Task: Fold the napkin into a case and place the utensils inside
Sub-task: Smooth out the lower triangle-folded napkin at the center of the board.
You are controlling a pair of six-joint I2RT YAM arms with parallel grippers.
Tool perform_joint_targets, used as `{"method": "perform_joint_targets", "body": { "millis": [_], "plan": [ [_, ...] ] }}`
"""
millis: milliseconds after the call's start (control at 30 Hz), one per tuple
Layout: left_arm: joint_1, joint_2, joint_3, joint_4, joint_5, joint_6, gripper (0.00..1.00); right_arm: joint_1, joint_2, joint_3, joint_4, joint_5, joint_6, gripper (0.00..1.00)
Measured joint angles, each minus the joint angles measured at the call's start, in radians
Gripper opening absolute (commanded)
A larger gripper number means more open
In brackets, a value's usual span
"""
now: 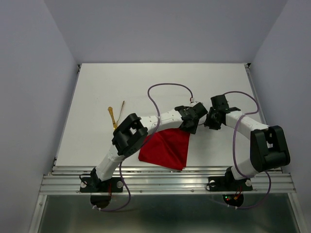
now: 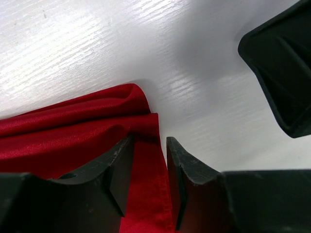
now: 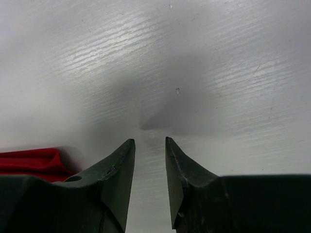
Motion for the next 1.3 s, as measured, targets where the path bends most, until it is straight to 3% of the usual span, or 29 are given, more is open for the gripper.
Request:
{"method": "perform_joint_targets", "body": {
  "millis": [333,500,1000,1300],
  "plan": [
    [0.000,0.037,0.024,-0.016,-0.023,-0.009,0.26,0.000,-0.009,-0.005,0.001,-0.007,-0.004,0.37],
    [0.000,0.046,0.026,-0.021,-0.029,-0.016,0.00,0.000,-0.021,-0.008,-0.002,-0.019,-0.011,0.37],
    [0.035,-0.027,-0.043,0.008,-0.019,-0.046,0.00,0.000,-0.076,-0.155,0.136,-0.308,-0.009,0.37],
    [0.048,-0.080,-0.077,0.025,-0.014,-0.065,0.00,0.007,-0.018,-0.154,0.247,-0.417,0.031,0.43]
  ]
}}
